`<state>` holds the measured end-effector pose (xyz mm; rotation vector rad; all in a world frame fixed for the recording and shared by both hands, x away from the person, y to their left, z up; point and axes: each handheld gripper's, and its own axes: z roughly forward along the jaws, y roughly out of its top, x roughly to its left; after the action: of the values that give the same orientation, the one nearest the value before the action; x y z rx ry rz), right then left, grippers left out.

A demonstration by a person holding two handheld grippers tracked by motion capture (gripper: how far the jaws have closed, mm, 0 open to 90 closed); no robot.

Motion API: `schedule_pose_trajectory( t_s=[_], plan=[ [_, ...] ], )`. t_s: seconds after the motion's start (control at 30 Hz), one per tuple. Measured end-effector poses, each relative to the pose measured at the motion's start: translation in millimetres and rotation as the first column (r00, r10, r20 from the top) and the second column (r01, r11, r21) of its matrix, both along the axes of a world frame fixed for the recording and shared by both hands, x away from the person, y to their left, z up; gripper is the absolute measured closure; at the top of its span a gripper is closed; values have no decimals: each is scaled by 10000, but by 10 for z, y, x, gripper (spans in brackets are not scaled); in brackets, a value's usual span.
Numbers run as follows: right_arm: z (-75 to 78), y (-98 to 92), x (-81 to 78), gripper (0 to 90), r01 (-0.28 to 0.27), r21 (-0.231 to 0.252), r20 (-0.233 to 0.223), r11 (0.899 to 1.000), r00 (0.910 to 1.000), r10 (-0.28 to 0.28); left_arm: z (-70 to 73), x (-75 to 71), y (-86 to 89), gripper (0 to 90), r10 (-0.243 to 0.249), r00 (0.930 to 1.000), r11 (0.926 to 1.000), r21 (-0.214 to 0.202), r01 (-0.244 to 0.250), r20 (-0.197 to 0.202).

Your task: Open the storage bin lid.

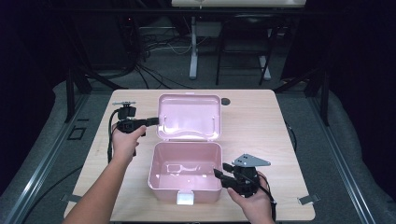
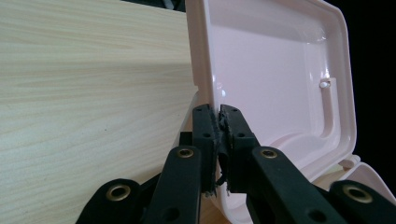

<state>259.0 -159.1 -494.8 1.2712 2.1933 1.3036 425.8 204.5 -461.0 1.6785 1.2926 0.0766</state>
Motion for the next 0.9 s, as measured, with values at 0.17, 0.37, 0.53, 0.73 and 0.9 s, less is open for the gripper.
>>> schedule_pose_trajectory(
  t_s=[0.17, 0.37, 0.53, 0.73, 0.9],
  plan=[
    [-1, -2, 0, 586, -10, 6, -5, 10000, 10000, 10, -18, 4, -6, 857, 106, 9999, 9999, -28, -106, -42],
    [0, -1, 0, 586, -4, 5, -3, 10000, 10000, 4, -33, 13, -6, 857, 137, 9998, 9999, -39, -138, -118],
    [0, 0, 1, 586, 1, 20, -18, 10000, 10000, -1, -41, 18, -8, 857, 155, 9998, 9999, 4, -155, -143],
    [-4, -5, 6, 586, -13, 44, -3, 10000, 10000, 13, -69, 29, -7, 858, 177, 9995, 9998, 98, -175, -262],
    [-4, -5, 7, 586, -16, 50, -8, 10000, 10000, 16, -99, 34, -4, 858, 173, 9992, 9998, 107, -169, -360]
  ],
)
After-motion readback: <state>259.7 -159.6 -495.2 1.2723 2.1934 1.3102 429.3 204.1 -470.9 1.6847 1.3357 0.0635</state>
